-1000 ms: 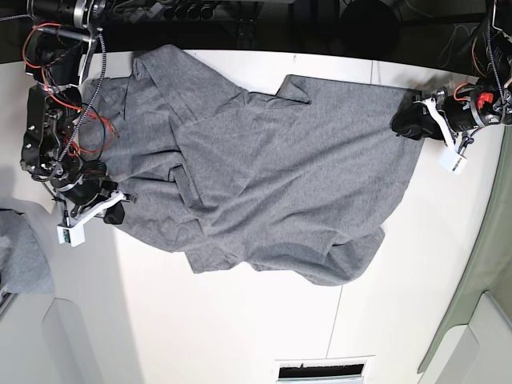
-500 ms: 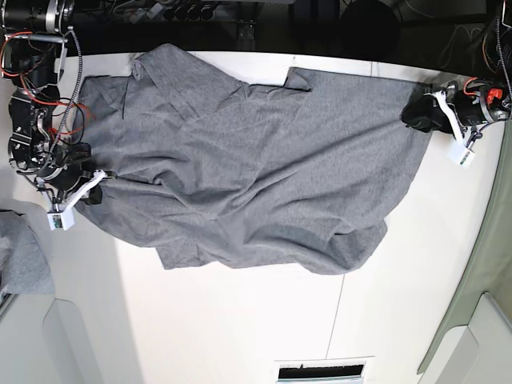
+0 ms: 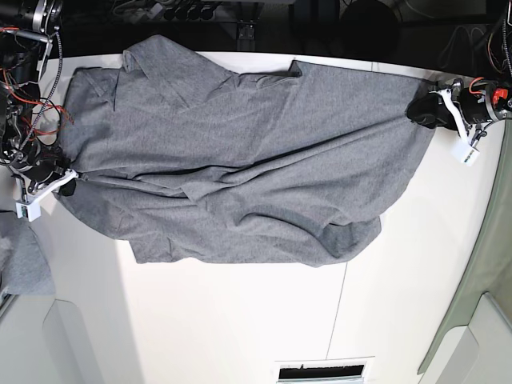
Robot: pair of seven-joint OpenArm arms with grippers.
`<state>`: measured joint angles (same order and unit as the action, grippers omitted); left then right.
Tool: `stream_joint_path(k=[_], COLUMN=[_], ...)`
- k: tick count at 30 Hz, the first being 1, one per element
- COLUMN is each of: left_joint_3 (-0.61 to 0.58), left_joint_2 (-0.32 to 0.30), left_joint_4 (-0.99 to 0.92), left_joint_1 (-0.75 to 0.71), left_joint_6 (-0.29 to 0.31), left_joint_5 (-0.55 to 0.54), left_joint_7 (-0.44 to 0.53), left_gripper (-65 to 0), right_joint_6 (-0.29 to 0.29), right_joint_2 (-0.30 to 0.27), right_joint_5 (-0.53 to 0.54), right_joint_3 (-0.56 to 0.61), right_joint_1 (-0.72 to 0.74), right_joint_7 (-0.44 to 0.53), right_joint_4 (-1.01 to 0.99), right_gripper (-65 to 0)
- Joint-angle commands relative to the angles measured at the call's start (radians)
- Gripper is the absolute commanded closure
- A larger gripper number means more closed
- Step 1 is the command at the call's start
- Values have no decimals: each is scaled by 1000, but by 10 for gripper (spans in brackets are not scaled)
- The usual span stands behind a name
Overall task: Layout the t-shirt on the table in an organized manner, then fold the t-shirt properly
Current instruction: 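Hold the shirt with both grippers and stretch it apart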
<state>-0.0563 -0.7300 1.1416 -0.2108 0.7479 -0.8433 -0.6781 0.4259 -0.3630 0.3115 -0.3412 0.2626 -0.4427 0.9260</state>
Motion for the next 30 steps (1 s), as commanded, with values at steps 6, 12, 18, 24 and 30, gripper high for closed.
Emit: stream_joint_path(k=[6, 12, 18, 24, 30], left_joint_3=[20, 52, 51, 41, 41], left_joint_2=[-72, -61, 53, 115, 117], left_joint_4=[131, 247, 245, 171, 44], left_joint_1=[-22, -16, 9, 8, 7], left_joint_6=[-50, -50, -50, -50, -50], left_joint_5=[-7, -4, 144, 178, 178], left_joint_7=[-97, -26, 32, 15, -23], left_gripper=[-240, -240, -240, -240, -240], right_joint_6=[24, 27, 27, -6, -37], right_joint_2=[-15, 43, 113, 105, 60], right_joint_5=[66, 51, -79, -232, -217], right_joint_3=[-27, -23, 44, 178, 188], right_joint_1=[23, 45, 47, 47, 47], right_joint_7=[19, 20, 84, 159, 159], right_joint_4=[138, 194, 120, -10, -24], right_gripper=[0, 0, 0, 0, 0])
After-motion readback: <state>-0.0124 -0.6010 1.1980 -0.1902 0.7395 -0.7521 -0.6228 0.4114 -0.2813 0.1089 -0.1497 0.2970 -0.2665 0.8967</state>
